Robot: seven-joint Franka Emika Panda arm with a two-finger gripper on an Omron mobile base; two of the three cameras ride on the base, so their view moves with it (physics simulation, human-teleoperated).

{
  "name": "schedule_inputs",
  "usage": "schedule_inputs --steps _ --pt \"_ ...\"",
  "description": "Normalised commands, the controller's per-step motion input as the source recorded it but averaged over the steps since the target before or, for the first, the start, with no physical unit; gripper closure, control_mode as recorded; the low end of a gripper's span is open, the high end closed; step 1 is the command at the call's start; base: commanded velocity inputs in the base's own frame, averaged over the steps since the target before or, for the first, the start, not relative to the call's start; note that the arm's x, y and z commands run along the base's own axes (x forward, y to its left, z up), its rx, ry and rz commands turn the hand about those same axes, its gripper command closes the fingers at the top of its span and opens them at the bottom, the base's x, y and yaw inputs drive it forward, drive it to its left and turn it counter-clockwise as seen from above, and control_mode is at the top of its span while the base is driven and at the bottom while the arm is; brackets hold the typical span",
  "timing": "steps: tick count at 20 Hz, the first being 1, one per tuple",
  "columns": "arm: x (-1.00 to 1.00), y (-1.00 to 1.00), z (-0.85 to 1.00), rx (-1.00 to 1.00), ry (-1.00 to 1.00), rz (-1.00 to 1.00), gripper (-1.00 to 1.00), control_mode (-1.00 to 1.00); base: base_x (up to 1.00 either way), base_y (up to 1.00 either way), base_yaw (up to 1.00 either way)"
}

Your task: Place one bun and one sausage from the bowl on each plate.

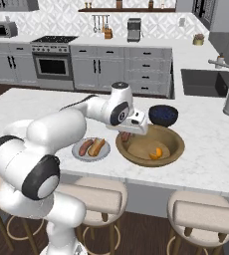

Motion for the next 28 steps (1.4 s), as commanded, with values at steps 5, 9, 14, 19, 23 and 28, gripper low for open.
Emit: schedule_inputs --steps 5,9,14,19,23,28 --pt "-0.56 0.99 0.35 0.0 0.0 0.01 1.0 -1.0 0.0 0.0 0.0" --pt "-0.54 0.96 0.35 0.0 0.0 0.09 1.0 -1.0 0.0 0.0 0.0" --pt "-0.22 0.51 0.34 0.02 0.0 0.04 1.0 -1.0 0.0 0.0 0.0" --pt "-0.01 0.08 0.16 0.01 0.0 0.0 1.0 -1.0 0.0 0.0 0.0" --pt "0.0 0.0 0.0 0.0 0.0 0.0 1.0 -1.0 0.0 0.0 0.0" --pt "-0.01 0.02 0.0 0.0 0.0 0.0 1.0 1.0 -0.44 0.55 0.0"
